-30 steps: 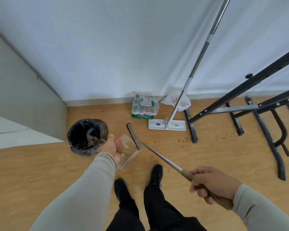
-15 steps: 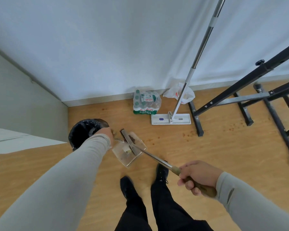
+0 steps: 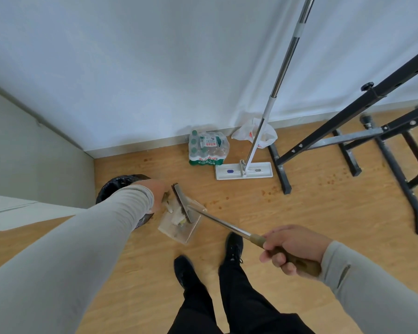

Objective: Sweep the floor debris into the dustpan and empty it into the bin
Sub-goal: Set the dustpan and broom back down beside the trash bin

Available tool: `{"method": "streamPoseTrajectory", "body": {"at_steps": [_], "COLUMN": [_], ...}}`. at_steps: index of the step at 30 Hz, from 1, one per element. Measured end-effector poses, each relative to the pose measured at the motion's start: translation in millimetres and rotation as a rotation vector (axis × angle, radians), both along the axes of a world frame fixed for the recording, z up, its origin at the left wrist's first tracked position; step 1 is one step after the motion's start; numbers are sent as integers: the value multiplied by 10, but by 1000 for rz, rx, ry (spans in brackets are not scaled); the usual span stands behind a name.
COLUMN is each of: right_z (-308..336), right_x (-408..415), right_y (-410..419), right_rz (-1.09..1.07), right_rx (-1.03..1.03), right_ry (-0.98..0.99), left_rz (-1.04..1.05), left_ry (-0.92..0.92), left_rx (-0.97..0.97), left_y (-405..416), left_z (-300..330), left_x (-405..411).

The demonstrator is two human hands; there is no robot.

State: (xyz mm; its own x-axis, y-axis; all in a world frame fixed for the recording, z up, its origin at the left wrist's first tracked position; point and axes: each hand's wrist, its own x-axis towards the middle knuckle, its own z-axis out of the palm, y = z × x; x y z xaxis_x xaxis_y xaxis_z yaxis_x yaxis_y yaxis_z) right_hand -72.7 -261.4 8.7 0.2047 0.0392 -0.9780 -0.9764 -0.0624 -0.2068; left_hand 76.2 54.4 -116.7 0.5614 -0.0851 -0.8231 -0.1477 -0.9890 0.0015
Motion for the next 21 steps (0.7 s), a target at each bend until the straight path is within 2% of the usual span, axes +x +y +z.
{"method": "streamPoseTrajectory", "body": {"at_steps": [4,8,11,14,18,21], "right_z": [204,236,190,127,20,-19], "right_x": [49,113,166,208,209,207], "right_y": [-101,-105,-35,56,163,217], "right_rz": [54,128,143,130,120,104], "right_rx": [3,3,5,-9,-24,-41], "right_ry": [-44,-74,-81,-75,-36,8], "left_rz": [237,716,807,762,344,254], "left_ry": [-36,-63,-78,-119,-104,-101], "left_rx": [-138,-257,-268,-231,-134,-146], "left_y": [27,127,142,220,357,327], "left_z": [91,70,-20,-76,-57,-103], "left_x": [-140,-408,-684,-924,-1150,-1279]}}
